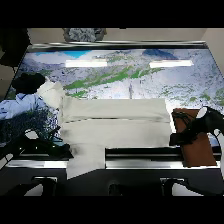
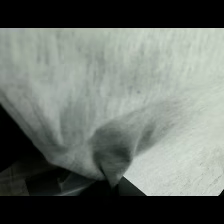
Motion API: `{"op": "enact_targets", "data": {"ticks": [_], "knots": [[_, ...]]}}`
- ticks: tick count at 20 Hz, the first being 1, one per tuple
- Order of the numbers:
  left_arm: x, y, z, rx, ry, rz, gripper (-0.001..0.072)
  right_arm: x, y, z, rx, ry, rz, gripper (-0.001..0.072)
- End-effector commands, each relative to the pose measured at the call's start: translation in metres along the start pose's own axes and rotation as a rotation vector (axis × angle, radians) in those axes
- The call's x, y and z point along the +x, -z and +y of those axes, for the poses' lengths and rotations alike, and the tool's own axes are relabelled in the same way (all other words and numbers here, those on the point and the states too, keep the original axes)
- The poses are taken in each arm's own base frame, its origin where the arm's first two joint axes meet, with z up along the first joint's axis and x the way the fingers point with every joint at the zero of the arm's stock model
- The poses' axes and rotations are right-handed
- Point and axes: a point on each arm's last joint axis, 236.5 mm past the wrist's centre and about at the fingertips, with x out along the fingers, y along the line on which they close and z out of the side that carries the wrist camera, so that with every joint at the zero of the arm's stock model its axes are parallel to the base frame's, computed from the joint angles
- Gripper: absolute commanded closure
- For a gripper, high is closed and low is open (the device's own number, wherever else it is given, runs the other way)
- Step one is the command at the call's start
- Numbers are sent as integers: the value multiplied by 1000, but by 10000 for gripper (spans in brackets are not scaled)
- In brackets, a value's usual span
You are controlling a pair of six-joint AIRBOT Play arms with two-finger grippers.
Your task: Fold the shirts.
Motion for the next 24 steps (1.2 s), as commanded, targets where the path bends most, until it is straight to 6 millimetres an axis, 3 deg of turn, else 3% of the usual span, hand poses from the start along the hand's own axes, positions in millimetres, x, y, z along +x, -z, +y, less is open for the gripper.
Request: {"op": "enact_targets", "data": {"ticks": [1,4,5,6,7,10,14,17,19,21,24], "knots": [[-2,-14,2,3,-11,-61,677,11,-13,7,29,-54,-24,171],[-2,-14,2,3,-11,-61,677,20,-12,10,70,-86,5,260],[-2,-14,2,3,-11,-62,677,21,-12,10,71,-89,11,417],[-2,-15,2,3,-12,-65,677,21,-12,9,70,-85,9,638],[-2,-17,2,6,-13,-72,678,19,-12,10,63,-82,3,666],[-20,-32,-7,65,-19,-128,680,1,-15,11,-47,-53,-49,667],[-87,-69,-48,169,-9,-316,682,-50,-37,12,-104,17,-195,668],[-142,-109,-78,215,-6,-478,684,-92,-83,14,-149,85,-332,669],[-166,-140,-91,230,-4,-532,684,-119,-124,13,-177,153,-415,668],[-179,-176,-98,235,-4,-549,684,-137,-164,10,-189,206,-459,668],[-178,-235,-98,211,1,-529,683,-133,-217,9,-195,207,-471,667]]}}
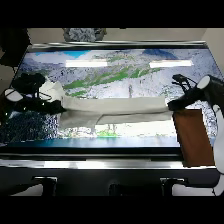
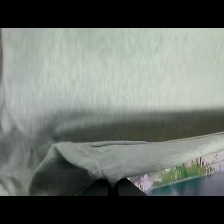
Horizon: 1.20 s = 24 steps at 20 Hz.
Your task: Fold the shirts.
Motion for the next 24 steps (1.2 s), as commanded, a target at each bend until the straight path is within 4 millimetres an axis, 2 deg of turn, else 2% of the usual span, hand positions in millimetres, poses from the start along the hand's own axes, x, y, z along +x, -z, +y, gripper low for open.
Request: {"op": "enact_targets", "data": {"ticks": [1,3,5,8,9,10,11,12,13,15,17,20,24], "knots": [[26,-60,10,-18,3,-7,683,23,-57,-12,11,35,-49,667],[45,-76,23,-46,1,23,683,42,-65,-20,57,30,-39,666],[63,-77,39,-91,-6,56,682,62,-56,-26,71,30,11,665],[85,-58,51,-130,-3,148,678,85,-39,-18,83,-23,91,663],[89,-51,51,-133,1,180,673,89,-36,-15,87,-39,105,663],[89,-49,51,-133,2,190,637,88,-36,-14,87,-41,107,639],[85,-48,50,-133,4,192,483,84,-34,-13,86,-43,113,497],[80,-50,50,-132,5,187,334,75,-34,-15,68,-40,107,287],[73,-53,49,-130,7,179,232,65,-33,-17,38,-49,93,149],[52,-63,42,-111,15,136,200,44,-39,-12,42,-149,17,39],[29,-71,28,-55,22,82,200,38,-41,-23,141,-235,-57,24],[-5,-78,-4,36,29,5,201,54,-34,-37,312,-312,-58,28],[-41,-81,-59,134,75,-96,201,91,-18,-19,370,-374,61,52]]}}
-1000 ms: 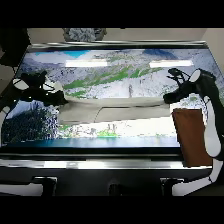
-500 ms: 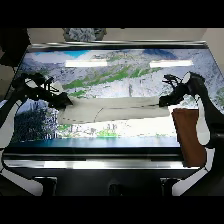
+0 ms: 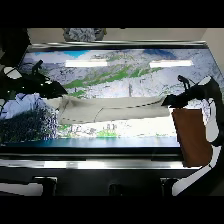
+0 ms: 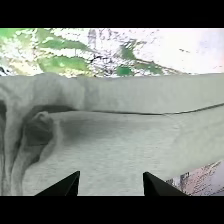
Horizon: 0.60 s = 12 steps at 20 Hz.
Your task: Fold the shirts.
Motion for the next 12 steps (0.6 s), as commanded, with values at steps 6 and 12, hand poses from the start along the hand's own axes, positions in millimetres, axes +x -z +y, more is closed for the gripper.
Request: {"op": "enact_targets", "data": {"ticks": [6,12], "knots": [[2,12,-94,177,79,-43,367,32,4,37,43,-92,71,665],[118,69,-169,86,193,59,677,-87,-10,106,-171,-34,-127,666]]}}
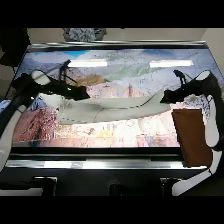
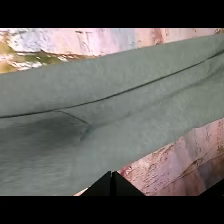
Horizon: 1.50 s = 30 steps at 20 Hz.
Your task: Fold the shirts.
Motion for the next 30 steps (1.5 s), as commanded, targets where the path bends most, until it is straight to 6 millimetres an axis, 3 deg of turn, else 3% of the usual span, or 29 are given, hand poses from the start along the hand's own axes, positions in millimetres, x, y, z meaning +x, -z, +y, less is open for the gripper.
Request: {"op": "enact_targets", "data": {"ticks": [1,4,9,13,15,17,19,21,22,24,25,26,28,30], "knots": [[79,27,-53,-89,115,35,677,-67,-6,59,-137,24,-107,666],[133,39,-99,-217,245,34,677,-106,7,115,-256,36,-141,666],[189,64,-143,-303,335,104,677,-159,38,176,-373,92,-203,666],[218,74,-188,-443,450,132,677,-166,59,194,-394,88,-168,665],[229,80,-190,-487,461,145,678,-167,51,193,-389,96,-201,665],[215,68,-179,-396,475,137,680,-165,42,194,-386,90,-227,665],[177,42,-148,-251,417,104,680,-156,30,200,-388,54,-245,665],[114,3,-95,-107,258,24,680,-134,9,217,-423,33,-277,665],[75,-20,-62,-57,149,-43,680,-119,0,230,-446,12,-288,665],[-30,-67,10,-25,-83,-227,680,-80,-15,271,-472,-83,-299,665],[-81,-81,36,-33,-157,-311,679,-56,-21,296,-477,-142,-301,664],[-134,-88,57,-53,-213,-394,679,-33,-24,317,-480,-191,-301,664],[-219,-87,83,-110,-278,-524,679,20,-26,358,-463,-293,-286,664],[-279,-75,94,-146,-329,-615,679,76,-17,389,-411,-388,-236,663]]}}
